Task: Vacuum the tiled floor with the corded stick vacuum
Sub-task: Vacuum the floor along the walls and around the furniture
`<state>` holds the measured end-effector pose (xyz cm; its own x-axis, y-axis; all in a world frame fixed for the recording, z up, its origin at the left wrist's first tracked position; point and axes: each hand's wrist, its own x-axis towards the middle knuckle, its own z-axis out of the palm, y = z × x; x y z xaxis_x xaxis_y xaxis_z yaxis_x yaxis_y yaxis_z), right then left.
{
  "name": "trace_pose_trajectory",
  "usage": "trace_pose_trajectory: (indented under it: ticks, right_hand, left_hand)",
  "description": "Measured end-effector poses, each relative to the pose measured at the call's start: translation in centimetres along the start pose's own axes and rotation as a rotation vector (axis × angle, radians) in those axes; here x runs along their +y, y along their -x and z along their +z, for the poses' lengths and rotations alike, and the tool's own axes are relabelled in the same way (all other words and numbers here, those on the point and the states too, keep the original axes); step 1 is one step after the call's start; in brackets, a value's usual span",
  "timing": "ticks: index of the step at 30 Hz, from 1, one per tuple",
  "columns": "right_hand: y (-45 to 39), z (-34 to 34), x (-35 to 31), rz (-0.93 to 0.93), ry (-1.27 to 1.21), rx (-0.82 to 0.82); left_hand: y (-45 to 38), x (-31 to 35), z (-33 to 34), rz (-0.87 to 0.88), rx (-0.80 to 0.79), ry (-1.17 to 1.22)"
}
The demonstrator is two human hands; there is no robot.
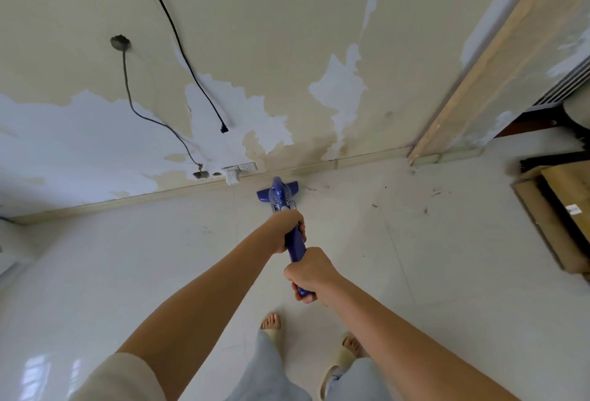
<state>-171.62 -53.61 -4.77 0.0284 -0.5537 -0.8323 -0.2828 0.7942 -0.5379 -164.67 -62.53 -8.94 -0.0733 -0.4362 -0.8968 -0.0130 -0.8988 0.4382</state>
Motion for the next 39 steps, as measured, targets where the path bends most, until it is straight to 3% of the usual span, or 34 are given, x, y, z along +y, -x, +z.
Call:
trace_pose_trajectory:
  ticks: [8, 12, 21, 29, 39]
  right_hand:
    - [2.5, -1.4, 0.3, -0.009, -0.070, -0.120]
    - [1.5, -0.4, -0.1, 0.004, -0.153, -0.096]
    - [-2.1, 0.4, -0.7, 0.031, -0.089, -0.009]
    - [-2.1, 2.9, -2.2, 0.026, -0.063, 0.016]
    - [-1.0, 3.3, -5.3, 0.032, -0.163, -0.054]
  left_hand:
    - [1.9, -0.7, 0.6, -0.040, -0.046, 0.044]
    - [1.2, 0.1, 0.1, -0.041, -0.043, -0.017]
    - [-1.9, 1.3, 0.2, 0.045, 0.083, -0.202]
    - [-1.8, 2.0, -2.7, 0.014, 0.016, -0.090]
    - [-0.8, 4.5, -4.1, -0.043, -0.050, -0.130]
